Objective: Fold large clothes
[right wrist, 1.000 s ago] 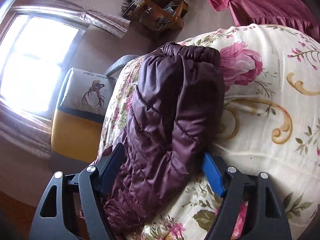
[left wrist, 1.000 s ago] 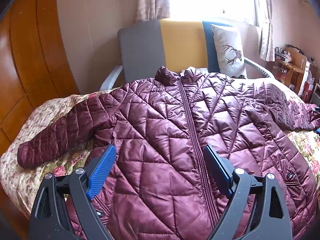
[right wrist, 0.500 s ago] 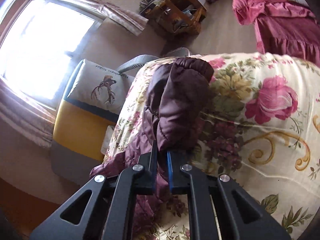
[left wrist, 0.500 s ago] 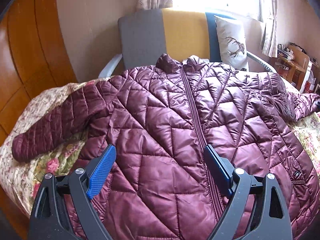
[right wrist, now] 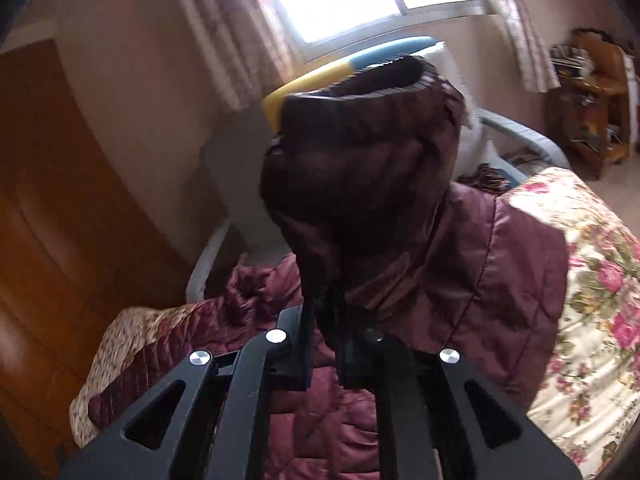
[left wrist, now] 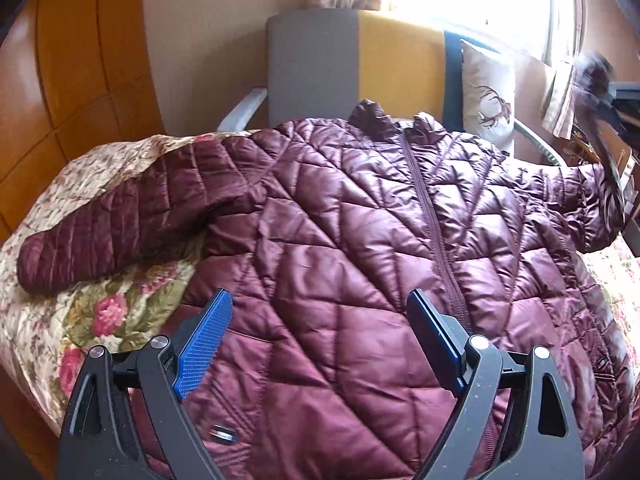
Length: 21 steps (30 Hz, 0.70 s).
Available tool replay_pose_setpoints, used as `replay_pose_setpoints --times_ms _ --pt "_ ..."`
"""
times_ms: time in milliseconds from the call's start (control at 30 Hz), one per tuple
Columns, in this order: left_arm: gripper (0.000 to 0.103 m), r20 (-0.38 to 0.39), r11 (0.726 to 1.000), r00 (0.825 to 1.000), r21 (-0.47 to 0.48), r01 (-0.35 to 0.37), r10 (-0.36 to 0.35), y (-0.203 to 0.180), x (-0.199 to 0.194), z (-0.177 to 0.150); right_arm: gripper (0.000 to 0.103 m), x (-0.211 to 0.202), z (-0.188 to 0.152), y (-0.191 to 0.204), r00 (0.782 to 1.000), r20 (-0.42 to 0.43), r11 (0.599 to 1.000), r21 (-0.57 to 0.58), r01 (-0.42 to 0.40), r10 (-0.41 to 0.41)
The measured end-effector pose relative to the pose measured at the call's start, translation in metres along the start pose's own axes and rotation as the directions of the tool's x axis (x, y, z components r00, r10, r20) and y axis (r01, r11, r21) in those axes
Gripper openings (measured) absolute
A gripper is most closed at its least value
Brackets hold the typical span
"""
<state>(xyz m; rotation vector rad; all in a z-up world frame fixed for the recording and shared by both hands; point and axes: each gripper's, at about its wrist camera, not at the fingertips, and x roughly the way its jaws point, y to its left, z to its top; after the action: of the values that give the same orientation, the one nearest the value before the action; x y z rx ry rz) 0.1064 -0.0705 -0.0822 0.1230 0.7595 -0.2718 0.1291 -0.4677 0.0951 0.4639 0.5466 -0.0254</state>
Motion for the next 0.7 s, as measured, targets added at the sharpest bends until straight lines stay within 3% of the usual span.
replay_pose_setpoints --times_ms 100,233,367,467,533,567,700 --pt "0.088 0.009 1.0 1.0 0.0 -0.022 0.022 0.009 0.0 0.003 0.007 0.05 -0.017 0.068 0.994 -0.1 0.993 -0.101 -0.063 0.053" --pt "0.088 0.019 0.999 0.999 -0.028 -0.032 0.033 0.024 -0.002 0.007 0.007 0.113 -0.058 0.139 0.96 -0.255 0.972 -0.173 -0.162 0.114" --pt "0.088 0.011 0.998 0.999 -0.056 -0.035 0.036 0.04 0.001 0.008 0.007 0.155 -0.095 0.18 0.925 -0.364 0.955 -0.218 -0.199 0.11" --pt "0.088 0.003 0.996 1.0 -0.081 -0.023 0.024 0.05 0.003 0.008 0.013 0.16 -0.118 0.182 0.915 -0.39 0.95 -0.231 -0.209 0.106" --pt "0.088 -0.001 0.994 1.0 -0.105 -0.002 0.002 0.057 0.004 0.009 0.053 0.157 -0.12 0.177 0.909 -0.393 0.953 -0.2 -0.23 0.137" --pt "0.088 -0.004 0.993 1.0 -0.121 0.017 -0.017 0.061 0.006 0.011 0.08 0.148 -0.12 0.174 0.919 -0.364 0.954 -0.189 -0.232 0.152" --pt "0.088 -0.009 0.978 0.995 -0.183 0.099 -0.103 0.072 0.011 0.022 0.079 0.116 -0.11 0.154 0.927 -0.314 0.956 -0.139 -0.258 0.204"
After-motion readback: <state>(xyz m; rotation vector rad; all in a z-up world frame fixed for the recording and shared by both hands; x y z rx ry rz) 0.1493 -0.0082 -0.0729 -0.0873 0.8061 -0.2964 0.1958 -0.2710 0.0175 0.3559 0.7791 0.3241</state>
